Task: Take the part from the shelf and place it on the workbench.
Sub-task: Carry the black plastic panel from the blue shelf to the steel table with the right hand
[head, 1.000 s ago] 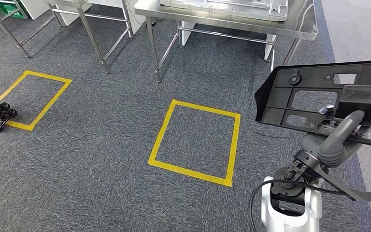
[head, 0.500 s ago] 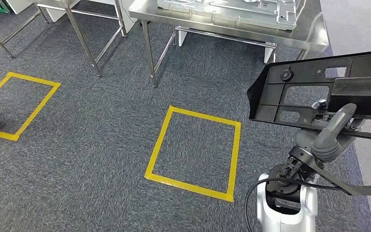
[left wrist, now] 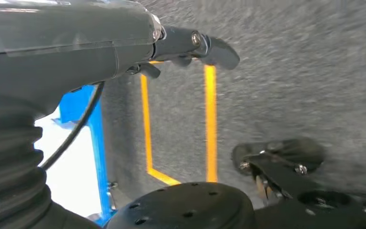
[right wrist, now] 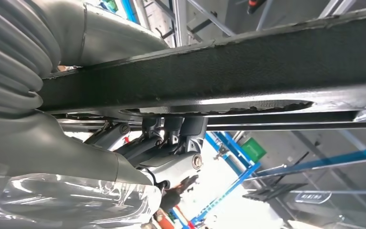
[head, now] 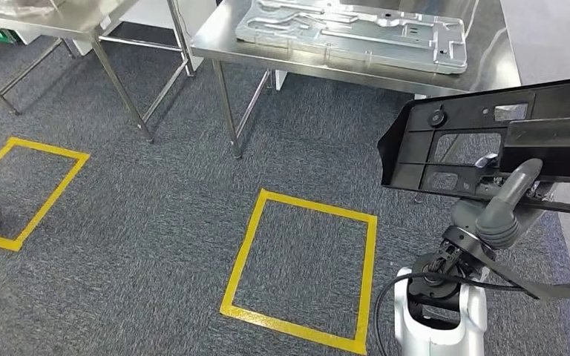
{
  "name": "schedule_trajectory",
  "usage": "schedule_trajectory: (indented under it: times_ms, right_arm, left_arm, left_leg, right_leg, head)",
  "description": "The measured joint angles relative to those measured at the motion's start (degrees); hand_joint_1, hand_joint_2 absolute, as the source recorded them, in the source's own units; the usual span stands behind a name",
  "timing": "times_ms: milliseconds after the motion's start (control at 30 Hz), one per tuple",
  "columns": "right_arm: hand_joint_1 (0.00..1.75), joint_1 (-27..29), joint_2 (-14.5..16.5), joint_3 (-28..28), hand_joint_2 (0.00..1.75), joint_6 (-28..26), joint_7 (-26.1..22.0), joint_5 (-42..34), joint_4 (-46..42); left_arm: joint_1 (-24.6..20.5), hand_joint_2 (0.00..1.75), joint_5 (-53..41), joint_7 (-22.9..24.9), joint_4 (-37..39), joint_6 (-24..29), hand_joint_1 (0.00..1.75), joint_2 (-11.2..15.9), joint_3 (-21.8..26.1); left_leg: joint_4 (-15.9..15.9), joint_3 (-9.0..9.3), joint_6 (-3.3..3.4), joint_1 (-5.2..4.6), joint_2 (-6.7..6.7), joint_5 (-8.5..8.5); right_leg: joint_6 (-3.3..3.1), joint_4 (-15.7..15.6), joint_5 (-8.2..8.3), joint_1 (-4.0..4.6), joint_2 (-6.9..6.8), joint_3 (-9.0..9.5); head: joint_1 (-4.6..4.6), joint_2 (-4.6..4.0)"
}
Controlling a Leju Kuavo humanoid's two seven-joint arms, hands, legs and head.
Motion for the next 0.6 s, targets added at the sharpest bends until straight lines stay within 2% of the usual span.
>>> schedule_trajectory:
  times_ms: [67,100,133,167,200,267,300,333,400,433,467,500,567,600]
  right_arm:
    - [1.75,-0.06,0.04,0.05,1.75,0.0,0.01,0.0,0.02]
    - [1.75,-0.12,0.07,0.07,1.75,0.01,0.01,0.01,0.06]
    - [1.75,-0.2,0.1,0.08,1.75,0.02,0.02,0.02,0.11]
    - [1.75,-0.26,0.14,0.09,1.75,0.03,0.02,0.02,0.19]
    - [1.75,-0.32,0.18,0.09,1.75,0.05,0.03,0.04,0.28]
    - [1.75,-0.4,0.25,0.09,1.75,0.09,0.05,0.07,0.61]
    - [1.75,-0.43,0.27,0.08,1.75,0.09,0.09,0.07,0.79]
    - [1.75,-0.47,0.3,0.09,1.75,0.11,0.13,0.08,0.95]
    - [1.75,-0.7,0.37,0.13,1.75,0.14,0.15,0.1,1.04]
    - [1.75,-0.88,0.39,0.16,1.75,0.18,0.11,0.16,1.04]
    - [1.75,-1.11,0.4,0.15,1.75,0.22,0.03,0.23,1.03]
    - [1.75,-1.25,0.4,0.14,1.75,0.26,-0.03,0.3,1.08]
    - [1.75,-1.36,0.4,0.12,1.75,0.32,-0.24,0.42,1.22]
    - [1.75,-1.31,0.4,0.11,1.75,0.34,-0.32,0.48,1.32]
  left_arm:
    - [-0.42,1.75,0.32,-0.2,0.0,-0.04,0.0,0.09,0.14]
    - [-0.61,1.75,0.43,-0.26,0.0,-0.05,0.0,0.11,0.21]
    - [-0.73,1.75,0.49,-0.32,0.0,-0.05,0.0,0.11,0.27]
    - [-0.79,1.75,0.51,-0.38,0.0,-0.05,0.0,0.12,0.32]
    - [-0.72,1.75,0.53,-0.45,0.01,-0.05,0.0,0.13,0.36]
    - [-0.5,1.75,0.61,-0.63,0.1,-0.09,0.0,0.24,0.48]
    - [-0.47,1.75,0.67,-0.71,0.1,-0.13,0.0,0.26,0.55]
    - [-0.51,1.75,0.69,-0.74,0.09,-0.19,0.0,0.24,0.6]
    - [-0.66,1.75,0.68,-0.76,-0.03,-0.26,0.0,0.01,0.63]
    - [-0.64,1.75,0.65,-0.77,-0.05,-0.28,0.0,-0.07,0.64]
    - [-0.61,1.75,0.63,-0.78,-0.08,-0.29,0.0,-0.13,0.65]
    - [-0.54,1.75,0.62,-0.78,-0.09,-0.31,0.0,-0.13,0.65]
    - [-0.4,1.75,0.6,-0.85,-0.09,-0.36,0.0,-0.13,0.65]
    - [-0.3,1.75,0.6,-0.93,-0.09,-0.38,0.0,-0.13,0.65]
  left_leg:
    - [3.14,-4.2,-0.23,-0.02,0.02,-5.41]
    - [2.95,-5.5,-0.2,-0.03,0.03,-7.84]
    - [1.62,-6.27,-0.08,-0.06,0.03,-8.82]
    - [-0.83,-6.66,0.16,-0.13,0.04,-7.65]
    - [-4.11,-6.84,0.55,-0.27,0.11,-4.09]
    - [-9.71,-7.24,1.63,-0.78,0.19,4.17]
    - [-11.17,-7.32,2.19,-0.97,0.25,6.72]
    - [-11.79,-7.23,2.65,-1.11,0.27,7.43]
    - [-12.93,-5.83,3.24,-0.84,0.31,7.28]
    - [-13.56,-4.94,3.47,-0.64,0.3,7.13]
    - [-14.07,-4.06,3.63,-0.4,0.3,6.94]
    - [-14.4,-3.4,3.73,-0.27,0.31,6.62]
    - [-14.56,-2.34,3.76,-0.11,0.31,5.7]
    - [-14.57,-1.7,3.67,-0.04,0.28,5.12]
  right_leg:
    - [-0.1,-0.02,-1.76,0.05,0.09,2.09]
    - [-0.11,-0.02,-2.68,0.08,0.12,3.25]
    - [-0.1,-0.02,-3.58,0.1,0.14,4.46]
    - [-0.07,-0.02,-4.5,0.14,0.16,5.68]
    - [-0.01,-0.07,-5.34,0.17,0.18,6.65]
    - [0.32,0.0,-6.67,0.29,0.35,7.92]
    - [0.61,-0.09,-7.07,0.31,0.45,8.2]
    - [0.94,0.03,-7.16,0.32,0.55,8.41]
    - [1.56,0.81,-7.03,0.42,0.53,8.5]
    - [1.88,2.35,-7.02,0.45,0.4,7.93]
    - [2.21,4.62,-7.46,0.42,0.27,6.75]
    - [2.56,7.79,-8.41,0.19,0.11,4.76]
    - [3.28,14.08,-11.1,-0.38,-0.06,-0.2]
    - [3.59,15.63,-11.83,-0.65,-0.16,-2.1]
  head:
    - [-0.01,0.0]
    - [0.0,0.0]
    - [0.0,0.0]
    - [0.0,0.0]
    - [0.0,0.0]
    - [0.01,0.0]
    - [0.01,0.0]
    - [0.01,0.0]
    - [0.01,0.0]
    - [0.01,0.0]
    - [0.02,0.0]
    - [0.03,0.0]
    - [0.02,0.0]
    - [0.02,0.0]
